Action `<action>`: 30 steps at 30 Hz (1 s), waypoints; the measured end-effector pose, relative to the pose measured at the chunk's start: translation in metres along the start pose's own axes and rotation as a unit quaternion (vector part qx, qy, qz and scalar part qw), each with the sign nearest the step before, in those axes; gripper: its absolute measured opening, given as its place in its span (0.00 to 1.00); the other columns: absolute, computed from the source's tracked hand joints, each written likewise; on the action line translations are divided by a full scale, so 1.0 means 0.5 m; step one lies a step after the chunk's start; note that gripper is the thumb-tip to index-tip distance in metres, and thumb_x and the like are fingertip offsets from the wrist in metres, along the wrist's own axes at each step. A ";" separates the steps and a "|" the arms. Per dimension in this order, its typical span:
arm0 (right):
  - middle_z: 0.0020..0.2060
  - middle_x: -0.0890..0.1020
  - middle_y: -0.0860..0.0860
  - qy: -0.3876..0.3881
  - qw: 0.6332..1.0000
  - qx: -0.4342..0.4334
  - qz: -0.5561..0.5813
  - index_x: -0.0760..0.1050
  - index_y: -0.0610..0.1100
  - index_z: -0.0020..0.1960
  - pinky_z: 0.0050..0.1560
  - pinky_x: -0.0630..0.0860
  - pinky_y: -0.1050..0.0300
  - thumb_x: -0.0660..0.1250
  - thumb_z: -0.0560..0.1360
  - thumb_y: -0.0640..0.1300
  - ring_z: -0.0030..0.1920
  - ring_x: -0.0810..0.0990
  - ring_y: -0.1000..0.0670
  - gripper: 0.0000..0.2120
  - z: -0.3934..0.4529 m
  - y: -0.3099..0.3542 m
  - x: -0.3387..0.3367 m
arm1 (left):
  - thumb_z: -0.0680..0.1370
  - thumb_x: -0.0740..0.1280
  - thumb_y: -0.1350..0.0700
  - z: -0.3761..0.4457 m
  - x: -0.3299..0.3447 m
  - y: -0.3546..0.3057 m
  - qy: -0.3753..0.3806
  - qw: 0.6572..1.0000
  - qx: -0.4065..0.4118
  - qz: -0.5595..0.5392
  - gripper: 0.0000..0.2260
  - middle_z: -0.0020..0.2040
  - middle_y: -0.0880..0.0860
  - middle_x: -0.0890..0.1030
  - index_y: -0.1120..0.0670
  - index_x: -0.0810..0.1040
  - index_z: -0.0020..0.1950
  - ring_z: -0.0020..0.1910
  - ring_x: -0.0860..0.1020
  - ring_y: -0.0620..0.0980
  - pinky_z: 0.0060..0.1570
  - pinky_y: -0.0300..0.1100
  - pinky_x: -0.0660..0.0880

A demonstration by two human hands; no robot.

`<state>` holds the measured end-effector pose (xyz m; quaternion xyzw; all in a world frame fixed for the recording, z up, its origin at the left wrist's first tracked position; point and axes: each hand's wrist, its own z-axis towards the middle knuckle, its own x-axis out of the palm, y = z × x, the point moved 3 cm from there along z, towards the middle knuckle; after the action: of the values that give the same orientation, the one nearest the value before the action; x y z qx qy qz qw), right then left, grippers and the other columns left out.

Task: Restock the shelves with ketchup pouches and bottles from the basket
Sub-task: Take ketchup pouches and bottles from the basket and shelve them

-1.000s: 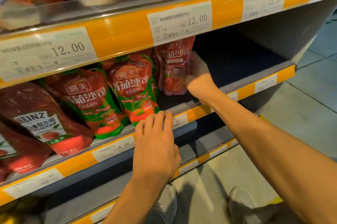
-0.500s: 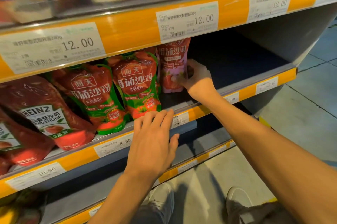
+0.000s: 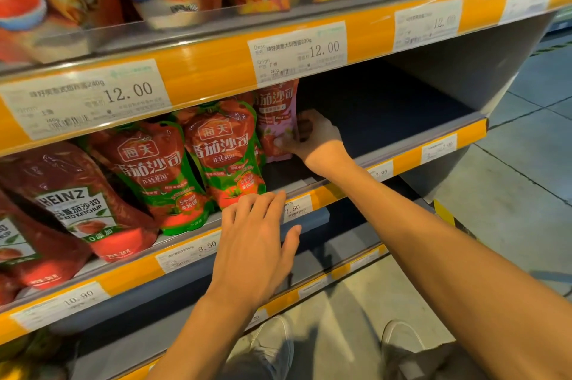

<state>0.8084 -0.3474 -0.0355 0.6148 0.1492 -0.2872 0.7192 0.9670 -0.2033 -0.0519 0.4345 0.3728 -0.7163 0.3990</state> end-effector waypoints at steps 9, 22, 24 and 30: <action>0.46 0.80 0.57 -0.056 0.996 0.047 0.043 0.75 0.53 0.51 0.44 0.75 0.68 0.78 0.72 0.52 0.46 0.80 0.61 0.14 -0.205 -0.067 -0.201 | 0.80 0.65 0.46 0.015 -0.034 -0.059 0.023 0.998 -0.043 -0.032 0.21 0.66 0.50 0.75 0.52 0.73 0.70 0.65 0.71 0.51 0.60 0.48 0.70; 0.38 0.82 0.56 -0.198 0.956 0.202 -0.084 0.76 0.52 0.42 0.46 0.79 0.54 0.73 0.74 0.53 0.40 0.80 0.56 0.08 -0.692 -0.041 -0.662 | 0.79 0.67 0.47 -0.013 -0.144 -0.520 0.130 0.945 0.096 -0.286 0.08 0.51 0.47 0.84 0.47 0.81 0.54 0.51 0.81 0.50 0.53 0.50 0.78; 0.38 0.82 0.56 -0.229 0.939 0.237 -0.098 0.76 0.52 0.41 0.42 0.74 0.61 0.73 0.74 0.52 0.40 0.80 0.58 0.08 -0.764 -0.041 -0.738 | 0.78 0.68 0.48 -0.025 -0.163 -0.625 0.148 0.935 0.147 -0.288 0.07 0.50 0.47 0.85 0.48 0.82 0.52 0.51 0.81 0.50 0.53 0.46 0.77; 0.33 0.77 0.58 -0.316 0.881 0.336 -0.106 0.76 0.50 0.41 0.40 0.68 0.58 0.72 0.75 0.53 0.34 0.75 0.59 0.09 -0.935 -0.105 -0.914 | 0.77 0.69 0.49 -0.063 -0.157 -0.913 0.243 0.883 0.285 -0.284 0.02 0.44 0.47 0.83 0.47 0.79 0.46 0.48 0.81 0.51 0.51 0.47 0.78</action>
<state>0.4806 0.2069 0.0888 0.6769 -0.1268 -0.5738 0.4432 0.5923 0.0281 0.0947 0.5652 0.3458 -0.7461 -0.0659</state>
